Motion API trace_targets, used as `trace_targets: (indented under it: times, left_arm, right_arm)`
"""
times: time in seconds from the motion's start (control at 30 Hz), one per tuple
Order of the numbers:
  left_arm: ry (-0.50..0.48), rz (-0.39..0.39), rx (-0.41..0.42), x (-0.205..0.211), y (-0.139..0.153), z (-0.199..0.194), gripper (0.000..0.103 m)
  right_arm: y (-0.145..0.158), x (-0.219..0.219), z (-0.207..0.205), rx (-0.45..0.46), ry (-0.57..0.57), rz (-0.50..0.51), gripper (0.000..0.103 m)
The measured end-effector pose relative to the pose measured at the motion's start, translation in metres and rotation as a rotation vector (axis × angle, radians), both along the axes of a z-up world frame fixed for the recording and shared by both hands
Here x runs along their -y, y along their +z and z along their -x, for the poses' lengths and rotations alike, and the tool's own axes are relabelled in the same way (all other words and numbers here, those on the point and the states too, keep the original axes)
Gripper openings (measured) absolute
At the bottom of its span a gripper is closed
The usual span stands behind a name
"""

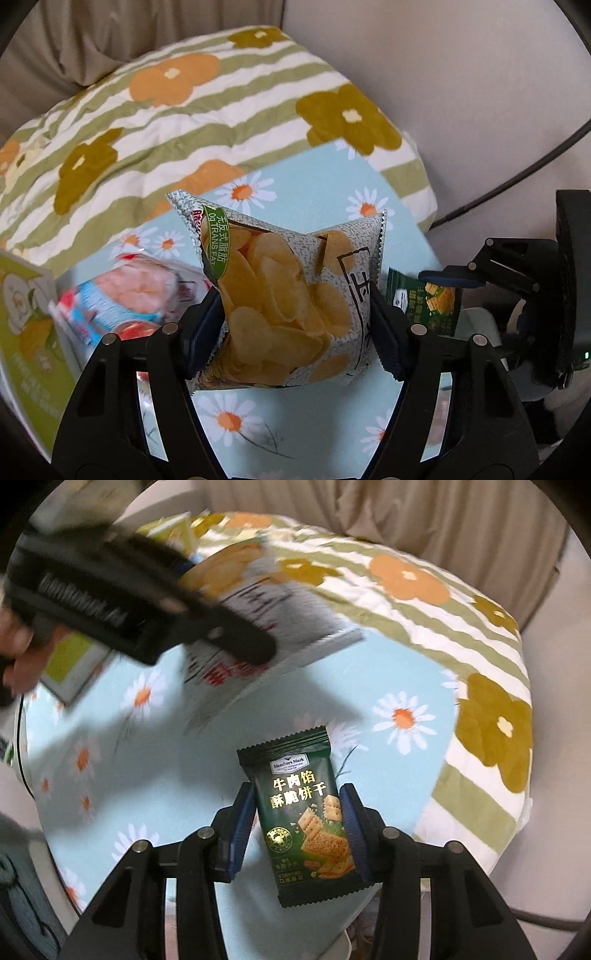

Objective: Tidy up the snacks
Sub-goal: 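Carry the chip bag and green packet to the box and release them inside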

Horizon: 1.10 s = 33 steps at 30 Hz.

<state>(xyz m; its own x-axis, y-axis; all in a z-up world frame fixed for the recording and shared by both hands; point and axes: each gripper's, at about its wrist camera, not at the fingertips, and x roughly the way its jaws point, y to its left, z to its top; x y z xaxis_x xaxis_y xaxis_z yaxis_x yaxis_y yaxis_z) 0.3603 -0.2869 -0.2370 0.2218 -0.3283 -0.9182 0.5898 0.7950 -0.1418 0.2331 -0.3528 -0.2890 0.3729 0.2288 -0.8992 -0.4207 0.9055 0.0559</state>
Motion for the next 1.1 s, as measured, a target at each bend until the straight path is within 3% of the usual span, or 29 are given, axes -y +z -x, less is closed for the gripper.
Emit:
trace_targets:
  times: [0.2, 0.4, 0.6, 0.8, 1.1]
  left_arm:
    - [0.077, 0.081, 0.058, -0.034, 0.05, 0.014, 0.069]
    - [0.192, 0.172, 0.116, -0.093, 0.103, 0.032, 0.069]
    - [0.319, 0.21, 0.181, -0.167, 0.143, 0.053, 0.069]
    - [0.445, 0.23, 0.217, -0.249, 0.165, 0.065, 0.069]
    - [0.591, 0.282, 0.221, -0.365, 0.17, 0.082, 0.069]
  right_arm:
    - [0.041, -0.001, 0.002, 0.081, -0.092, 0.003, 0.043]
    - [0.084, -0.019, 0.004, 0.148, -0.121, -0.006, 0.043]
    - [0.118, -0.05, -0.003, 0.183, -0.119, -0.098, 0.043]
    - [0.156, -0.106, -0.013, 0.24, -0.076, -0.156, 0.043]
    - [0.196, -0.207, -0.02, 0.283, -0.018, -0.212, 0.043]
